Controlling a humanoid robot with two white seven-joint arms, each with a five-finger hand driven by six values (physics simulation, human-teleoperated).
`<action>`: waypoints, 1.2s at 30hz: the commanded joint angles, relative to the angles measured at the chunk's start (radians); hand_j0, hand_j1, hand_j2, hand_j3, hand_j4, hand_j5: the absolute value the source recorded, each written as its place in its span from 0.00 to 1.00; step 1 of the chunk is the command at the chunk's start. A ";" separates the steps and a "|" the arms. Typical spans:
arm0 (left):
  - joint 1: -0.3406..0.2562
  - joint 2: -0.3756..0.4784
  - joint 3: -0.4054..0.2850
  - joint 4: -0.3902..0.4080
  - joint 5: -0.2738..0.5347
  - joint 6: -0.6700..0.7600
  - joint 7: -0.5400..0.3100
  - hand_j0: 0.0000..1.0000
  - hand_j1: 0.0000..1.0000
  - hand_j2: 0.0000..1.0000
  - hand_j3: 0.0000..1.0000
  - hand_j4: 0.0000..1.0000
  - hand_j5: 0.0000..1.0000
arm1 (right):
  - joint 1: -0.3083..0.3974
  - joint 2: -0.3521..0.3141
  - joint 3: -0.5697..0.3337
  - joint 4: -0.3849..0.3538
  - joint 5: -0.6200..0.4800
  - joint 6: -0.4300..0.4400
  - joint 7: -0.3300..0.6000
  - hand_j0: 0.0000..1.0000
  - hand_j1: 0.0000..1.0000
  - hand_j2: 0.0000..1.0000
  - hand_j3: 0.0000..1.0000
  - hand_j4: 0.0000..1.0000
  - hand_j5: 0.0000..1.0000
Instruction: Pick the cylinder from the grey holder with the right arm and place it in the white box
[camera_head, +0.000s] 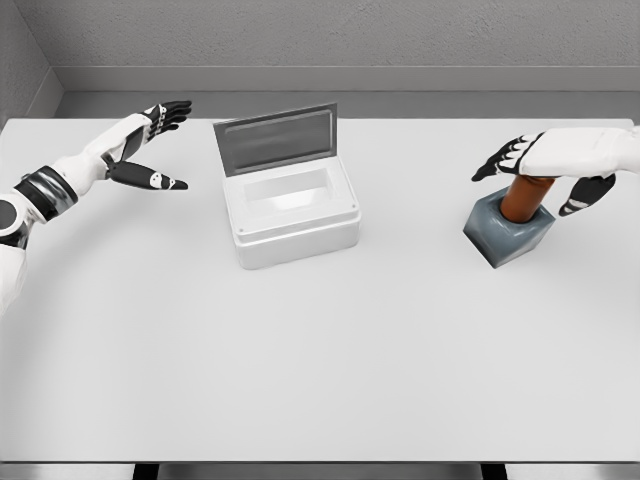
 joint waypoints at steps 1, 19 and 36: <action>0.000 0.001 0.001 -0.003 0.007 0.002 0.000 1.00 1.00 1.00 1.00 1.00 1.00 | 0.000 0.000 -0.003 0.006 -0.004 0.002 0.016 0.92 0.92 0.92 0.92 0.92 0.92; 0.002 0.002 -0.002 -0.001 0.007 0.002 0.000 1.00 1.00 1.00 1.00 1.00 1.00 | 0.008 0.002 -0.026 0.037 0.006 0.002 0.019 0.45 0.45 0.45 0.45 0.45 0.45; 0.003 0.002 0.000 -0.003 0.013 0.000 0.000 1.00 1.00 1.00 1.00 1.00 1.00 | -0.006 -0.015 -0.115 0.029 0.016 0.002 0.019 0.36 0.36 0.36 0.36 0.36 0.36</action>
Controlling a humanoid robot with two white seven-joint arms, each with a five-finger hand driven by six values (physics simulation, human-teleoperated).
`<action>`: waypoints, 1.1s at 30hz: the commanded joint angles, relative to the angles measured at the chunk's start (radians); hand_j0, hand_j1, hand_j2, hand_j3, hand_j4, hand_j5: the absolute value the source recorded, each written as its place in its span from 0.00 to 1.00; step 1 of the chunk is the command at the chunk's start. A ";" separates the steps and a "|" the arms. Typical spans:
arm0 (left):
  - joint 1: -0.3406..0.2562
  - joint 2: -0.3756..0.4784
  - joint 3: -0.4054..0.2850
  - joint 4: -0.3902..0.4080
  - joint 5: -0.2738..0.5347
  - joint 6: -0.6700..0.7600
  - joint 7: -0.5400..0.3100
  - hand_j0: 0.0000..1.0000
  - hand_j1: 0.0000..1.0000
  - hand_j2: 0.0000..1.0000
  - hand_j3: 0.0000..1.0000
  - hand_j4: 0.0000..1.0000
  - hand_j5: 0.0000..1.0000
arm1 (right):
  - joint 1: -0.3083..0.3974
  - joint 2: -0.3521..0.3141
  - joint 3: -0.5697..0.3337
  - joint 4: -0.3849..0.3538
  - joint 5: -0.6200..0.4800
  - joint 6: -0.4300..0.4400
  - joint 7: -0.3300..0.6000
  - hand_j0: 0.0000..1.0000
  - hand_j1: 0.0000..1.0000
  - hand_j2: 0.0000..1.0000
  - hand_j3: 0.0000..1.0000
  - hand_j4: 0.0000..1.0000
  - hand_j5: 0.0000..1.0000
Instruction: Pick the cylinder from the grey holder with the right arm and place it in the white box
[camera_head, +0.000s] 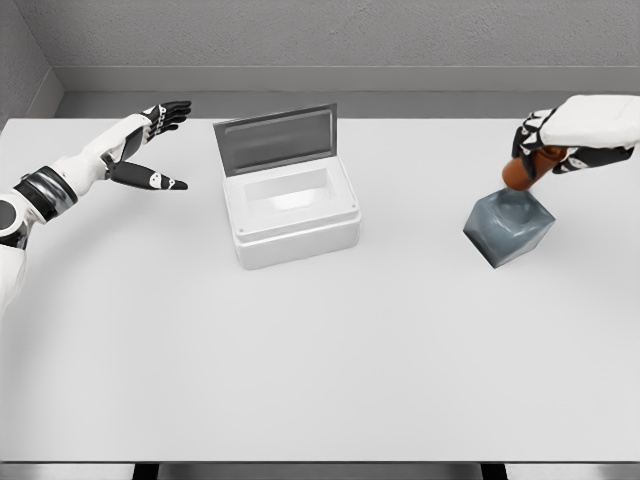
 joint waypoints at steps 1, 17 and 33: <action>0.000 0.000 0.001 -0.001 0.009 0.000 0.000 1.00 1.00 1.00 1.00 1.00 1.00 | 0.000 0.001 -0.026 -0.004 -0.006 0.002 -0.001 0.36 0.36 0.36 0.36 0.36 0.36; -0.002 0.000 0.000 -0.001 0.007 0.002 0.000 1.00 1.00 1.00 1.00 1.00 1.00 | -0.006 0.162 -0.081 -0.044 -0.001 0.002 0.067 0.35 0.35 0.35 0.35 0.35 0.35; 0.000 0.002 -0.002 -0.013 0.004 0.002 0.000 1.00 1.00 1.00 1.00 1.00 1.00 | -0.020 0.369 -0.095 -0.003 0.022 0.002 0.099 0.34 0.34 0.34 0.34 0.34 0.34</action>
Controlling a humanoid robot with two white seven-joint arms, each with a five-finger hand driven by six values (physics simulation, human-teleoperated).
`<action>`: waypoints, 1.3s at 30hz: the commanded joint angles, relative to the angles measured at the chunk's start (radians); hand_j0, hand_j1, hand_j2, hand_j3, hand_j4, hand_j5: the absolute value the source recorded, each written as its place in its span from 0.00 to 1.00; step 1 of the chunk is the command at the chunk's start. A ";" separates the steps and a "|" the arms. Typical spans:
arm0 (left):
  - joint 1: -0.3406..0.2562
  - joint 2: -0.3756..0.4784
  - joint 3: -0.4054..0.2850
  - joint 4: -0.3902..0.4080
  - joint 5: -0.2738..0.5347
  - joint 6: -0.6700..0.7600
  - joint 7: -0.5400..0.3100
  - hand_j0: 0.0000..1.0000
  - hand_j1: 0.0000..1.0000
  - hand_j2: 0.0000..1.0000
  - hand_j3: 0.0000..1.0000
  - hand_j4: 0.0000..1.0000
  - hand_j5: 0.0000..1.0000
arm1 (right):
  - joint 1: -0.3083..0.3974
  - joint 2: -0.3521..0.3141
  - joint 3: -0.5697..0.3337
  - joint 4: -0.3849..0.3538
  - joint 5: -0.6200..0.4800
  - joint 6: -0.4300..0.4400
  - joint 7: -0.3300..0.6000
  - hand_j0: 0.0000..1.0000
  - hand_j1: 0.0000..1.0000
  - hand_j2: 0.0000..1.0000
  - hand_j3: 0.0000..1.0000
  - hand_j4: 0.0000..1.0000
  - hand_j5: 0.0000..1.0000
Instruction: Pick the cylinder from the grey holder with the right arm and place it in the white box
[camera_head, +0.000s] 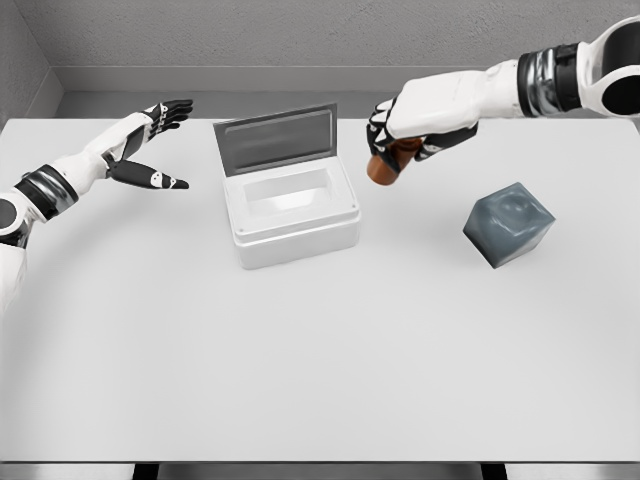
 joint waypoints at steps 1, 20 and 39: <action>0.000 0.001 0.001 -0.001 0.006 0.001 0.000 1.00 1.00 1.00 1.00 1.00 1.00 | 0.002 0.020 -0.002 0.006 0.003 0.003 0.000 0.34 0.34 0.34 0.34 0.34 0.34; 0.002 0.002 0.000 -0.003 0.006 0.001 0.000 1.00 1.00 1.00 1.00 1.00 1.00 | 0.012 0.176 0.000 0.127 0.032 0.003 0.008 0.34 0.34 0.34 0.34 0.34 0.34; 0.002 0.002 0.000 -0.003 0.006 0.001 0.000 1.00 1.00 1.00 1.00 1.00 1.00 | 0.018 0.264 0.001 0.246 0.055 0.003 0.022 0.35 0.35 0.35 0.35 0.35 0.35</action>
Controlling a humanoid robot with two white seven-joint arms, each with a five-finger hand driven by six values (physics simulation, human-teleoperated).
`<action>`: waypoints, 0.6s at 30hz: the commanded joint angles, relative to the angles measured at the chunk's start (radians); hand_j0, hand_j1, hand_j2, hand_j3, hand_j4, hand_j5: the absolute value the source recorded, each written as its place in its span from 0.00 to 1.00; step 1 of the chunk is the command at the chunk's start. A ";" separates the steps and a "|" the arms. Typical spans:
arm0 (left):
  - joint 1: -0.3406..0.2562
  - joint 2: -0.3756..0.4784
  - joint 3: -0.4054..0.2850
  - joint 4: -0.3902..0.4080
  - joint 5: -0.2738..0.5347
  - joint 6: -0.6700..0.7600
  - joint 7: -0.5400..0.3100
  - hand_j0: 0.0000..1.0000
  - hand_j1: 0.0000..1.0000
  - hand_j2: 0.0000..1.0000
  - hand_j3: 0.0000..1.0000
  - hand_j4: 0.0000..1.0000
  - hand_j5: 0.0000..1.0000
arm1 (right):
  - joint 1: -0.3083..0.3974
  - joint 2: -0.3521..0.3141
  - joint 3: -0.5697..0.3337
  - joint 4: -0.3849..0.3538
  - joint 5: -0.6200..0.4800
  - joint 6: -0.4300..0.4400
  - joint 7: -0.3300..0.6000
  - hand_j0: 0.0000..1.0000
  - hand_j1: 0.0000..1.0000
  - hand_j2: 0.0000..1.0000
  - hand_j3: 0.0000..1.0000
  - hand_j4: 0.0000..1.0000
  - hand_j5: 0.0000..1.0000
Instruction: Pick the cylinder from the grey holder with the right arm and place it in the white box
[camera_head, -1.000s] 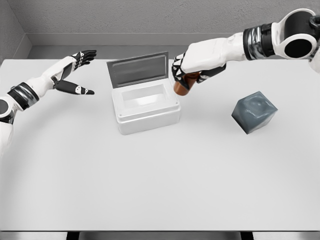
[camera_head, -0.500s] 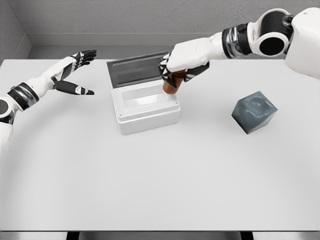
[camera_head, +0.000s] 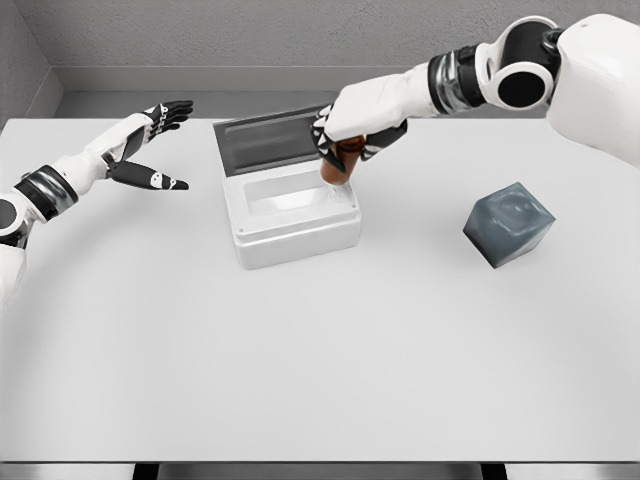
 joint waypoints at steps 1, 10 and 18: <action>0.000 0.000 0.001 -0.001 0.007 0.001 0.000 1.00 1.00 1.00 1.00 1.00 1.00 | 0.000 0.010 -0.002 0.017 0.003 0.002 0.006 0.36 0.36 0.36 0.36 0.36 0.36; 0.000 0.000 0.001 -0.001 0.007 0.001 0.000 1.00 1.00 1.00 1.00 1.00 1.00 | 0.002 0.013 -0.007 0.014 0.024 0.002 0.020 0.59 0.59 0.59 0.59 0.59 0.59; 0.000 0.000 0.001 -0.001 0.007 0.001 0.000 1.00 1.00 1.00 1.00 1.00 1.00 | 0.000 0.024 -0.008 -0.042 0.081 0.002 0.017 0.88 0.88 0.88 0.88 0.88 0.88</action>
